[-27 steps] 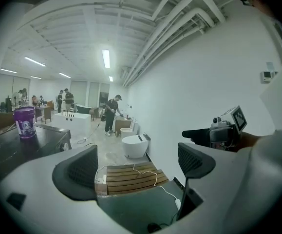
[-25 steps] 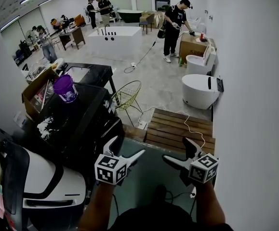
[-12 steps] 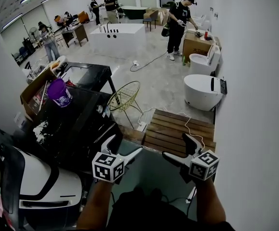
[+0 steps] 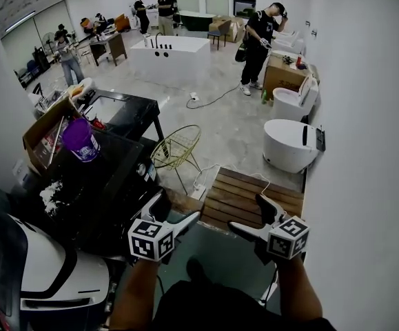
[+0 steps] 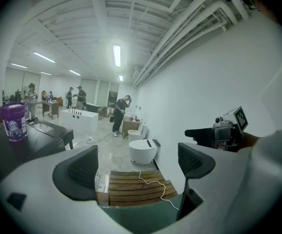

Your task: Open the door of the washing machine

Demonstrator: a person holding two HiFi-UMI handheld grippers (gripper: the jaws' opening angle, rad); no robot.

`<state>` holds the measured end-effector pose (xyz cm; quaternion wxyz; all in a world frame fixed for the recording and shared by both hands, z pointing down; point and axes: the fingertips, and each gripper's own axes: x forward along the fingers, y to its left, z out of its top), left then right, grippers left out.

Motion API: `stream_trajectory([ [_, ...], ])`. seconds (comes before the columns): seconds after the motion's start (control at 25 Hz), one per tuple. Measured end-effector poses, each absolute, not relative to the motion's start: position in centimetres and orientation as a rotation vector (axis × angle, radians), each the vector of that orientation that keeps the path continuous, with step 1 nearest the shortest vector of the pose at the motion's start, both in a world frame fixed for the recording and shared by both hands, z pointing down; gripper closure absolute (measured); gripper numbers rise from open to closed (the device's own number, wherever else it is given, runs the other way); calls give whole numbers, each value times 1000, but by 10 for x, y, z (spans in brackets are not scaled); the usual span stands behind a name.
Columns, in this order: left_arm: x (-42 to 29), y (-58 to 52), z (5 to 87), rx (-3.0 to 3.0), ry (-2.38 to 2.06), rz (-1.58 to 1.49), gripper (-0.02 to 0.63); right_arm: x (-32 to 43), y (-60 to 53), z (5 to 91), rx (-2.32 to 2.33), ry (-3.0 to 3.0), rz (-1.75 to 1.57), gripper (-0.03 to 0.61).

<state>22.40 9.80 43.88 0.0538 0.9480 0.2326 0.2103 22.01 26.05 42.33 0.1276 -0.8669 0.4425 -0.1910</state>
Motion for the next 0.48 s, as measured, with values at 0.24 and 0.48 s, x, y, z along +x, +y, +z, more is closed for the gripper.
stream_trajectory([
  [0.24, 264, 56, 439, 2885, 651, 608, 86, 268, 208, 424, -2504, 1398, -579, 0],
  [0.48, 279, -5, 443, 2885, 536, 596, 86, 292, 138, 433, -2444, 1565, -663, 0],
])
